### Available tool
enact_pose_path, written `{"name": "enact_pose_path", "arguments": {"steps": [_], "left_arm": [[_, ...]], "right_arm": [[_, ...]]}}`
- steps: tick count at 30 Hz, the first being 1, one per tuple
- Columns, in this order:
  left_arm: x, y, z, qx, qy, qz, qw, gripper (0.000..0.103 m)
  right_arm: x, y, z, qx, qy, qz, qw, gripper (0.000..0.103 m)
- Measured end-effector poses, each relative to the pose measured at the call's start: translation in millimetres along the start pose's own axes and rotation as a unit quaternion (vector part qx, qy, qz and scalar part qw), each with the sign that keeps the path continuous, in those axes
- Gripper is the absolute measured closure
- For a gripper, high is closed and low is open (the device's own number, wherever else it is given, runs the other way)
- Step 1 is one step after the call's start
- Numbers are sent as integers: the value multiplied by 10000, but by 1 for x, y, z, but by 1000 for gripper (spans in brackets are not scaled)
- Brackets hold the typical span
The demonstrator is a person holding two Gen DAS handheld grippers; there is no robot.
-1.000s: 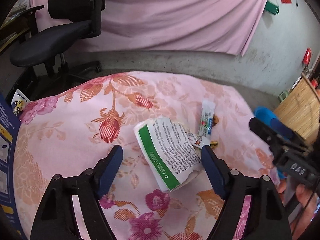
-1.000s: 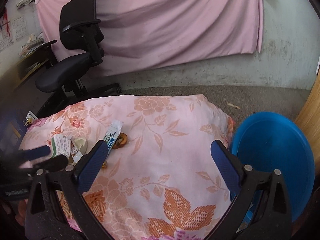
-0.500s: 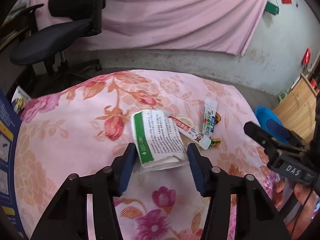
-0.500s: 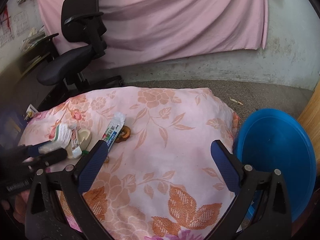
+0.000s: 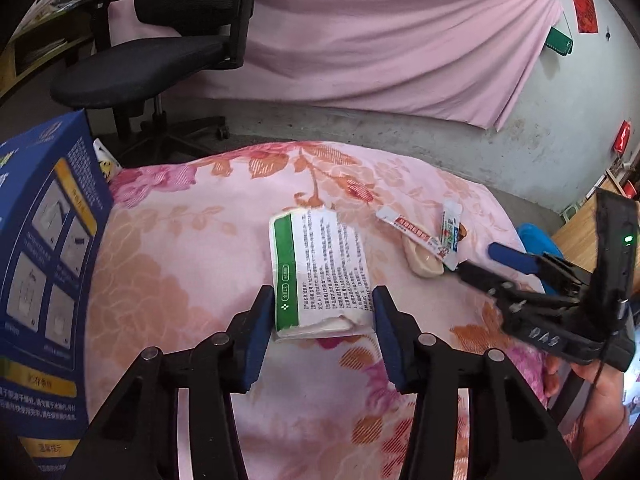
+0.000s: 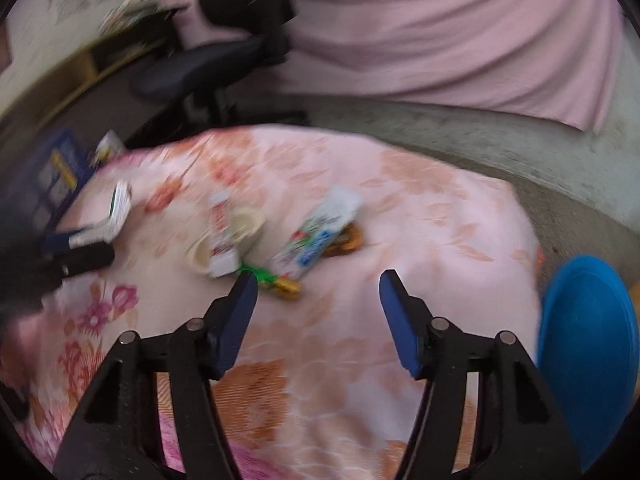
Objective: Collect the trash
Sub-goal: 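Grasp the white box with left tool while right tool grasps green battery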
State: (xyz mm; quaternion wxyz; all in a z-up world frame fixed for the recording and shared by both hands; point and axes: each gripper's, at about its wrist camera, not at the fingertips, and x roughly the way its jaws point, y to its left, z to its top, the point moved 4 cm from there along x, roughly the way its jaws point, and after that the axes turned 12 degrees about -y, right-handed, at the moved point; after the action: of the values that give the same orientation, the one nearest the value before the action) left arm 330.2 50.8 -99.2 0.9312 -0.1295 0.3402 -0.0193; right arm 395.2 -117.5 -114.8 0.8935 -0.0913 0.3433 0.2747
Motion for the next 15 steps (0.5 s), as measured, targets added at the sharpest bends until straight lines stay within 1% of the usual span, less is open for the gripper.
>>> {"name": "enact_pose_path", "arguments": {"steps": [2, 3, 5, 9, 10, 11, 12, 13, 15], "left_arm": [[-2, 0, -1, -13, 35, -41, 10000, 60], [-2, 0, -1, -24, 46, -59, 10000, 60], [-3, 0, -2, -54, 55, -72, 9999, 60], [-4, -2, -4, 11, 60, -10, 10000, 60], [-3, -2, -4, 30, 61, 6, 10000, 60], [-4, -2, -5, 44, 62, 17, 10000, 60], [-4, -2, -5, 53, 67, 26, 10000, 60], [-3, -2, -5, 59, 71, 30, 10000, 60], [-3, -2, -6, 72, 72, 36, 9999, 60]], "right_arm": [[7, 12, -2, -290, 190, 53, 9994, 27], [9, 15, -2, -362, 198, 70, 9991, 31], [11, 16, 0, -358, 203, 111, 9991, 31], [16, 10, 2, -145, 271, 283, 9991, 31], [17, 10, 2, -114, 275, 317, 9991, 33], [16, 11, 2, -88, 266, 361, 9990, 36], [15, 12, 2, -106, 254, 404, 9988, 52], [13, 12, 1, -142, 247, 405, 9988, 62], [8, 16, -1, -298, 229, 420, 9984, 68]]}}
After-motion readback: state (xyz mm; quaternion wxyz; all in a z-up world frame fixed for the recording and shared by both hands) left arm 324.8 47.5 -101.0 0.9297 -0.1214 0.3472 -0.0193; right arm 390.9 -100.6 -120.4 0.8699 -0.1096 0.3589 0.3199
